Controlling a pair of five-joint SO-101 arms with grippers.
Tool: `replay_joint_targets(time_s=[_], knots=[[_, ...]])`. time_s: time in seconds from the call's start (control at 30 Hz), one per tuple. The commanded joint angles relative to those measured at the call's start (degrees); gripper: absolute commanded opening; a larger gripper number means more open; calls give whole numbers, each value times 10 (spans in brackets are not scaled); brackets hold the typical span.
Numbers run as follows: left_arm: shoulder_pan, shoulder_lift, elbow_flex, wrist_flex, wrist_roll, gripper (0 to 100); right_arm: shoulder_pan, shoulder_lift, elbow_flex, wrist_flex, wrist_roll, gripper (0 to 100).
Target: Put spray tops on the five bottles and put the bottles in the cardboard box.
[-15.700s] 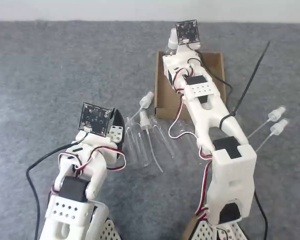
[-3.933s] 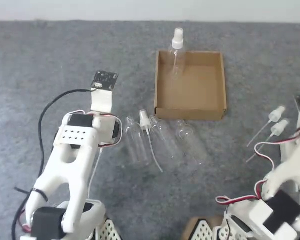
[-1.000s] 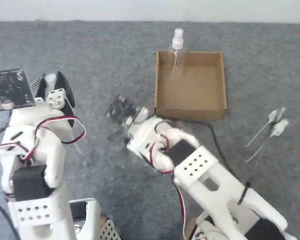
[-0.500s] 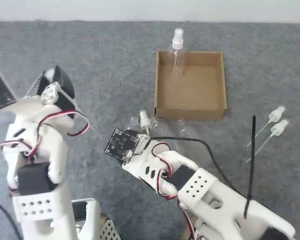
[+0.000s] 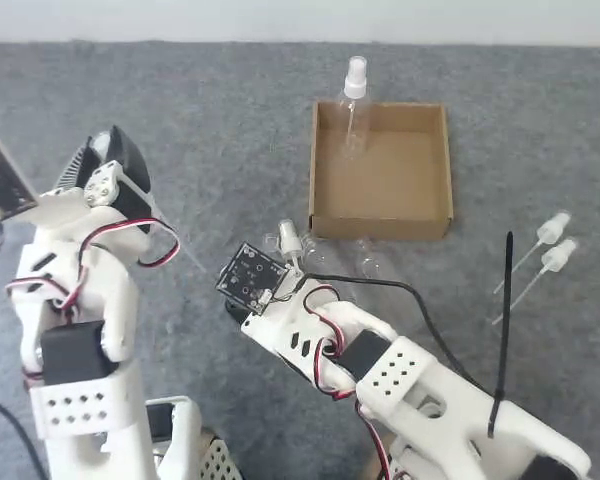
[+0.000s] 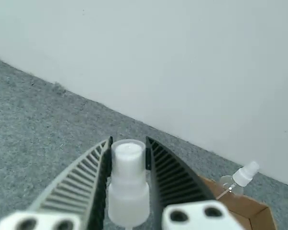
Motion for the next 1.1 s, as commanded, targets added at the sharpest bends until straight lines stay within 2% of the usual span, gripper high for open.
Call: replay_joint_targets(time_s=[0.0, 0.13, 0.47, 0.6, 0.93, 1.07], knots=[[29, -13, -17, -15, 4, 11, -4, -26, -5, -11, -7, 6], [64, -13, -18, -16, 4, 11, -3, -26, -4, -11, -7, 6], [64, -13, -55, -33, 1, 11, -1, -26, -4, -10, -7, 6], [69, -13, -66, 0, 1, 11, -1, -26, -4, -10, -7, 6], [78, -13, 32, 4, -1, 11, -1, -26, -4, -10, -8, 6], [117, -13, 59, 5, -54, 10, 0, -31, -4, -2, -11, 6]])
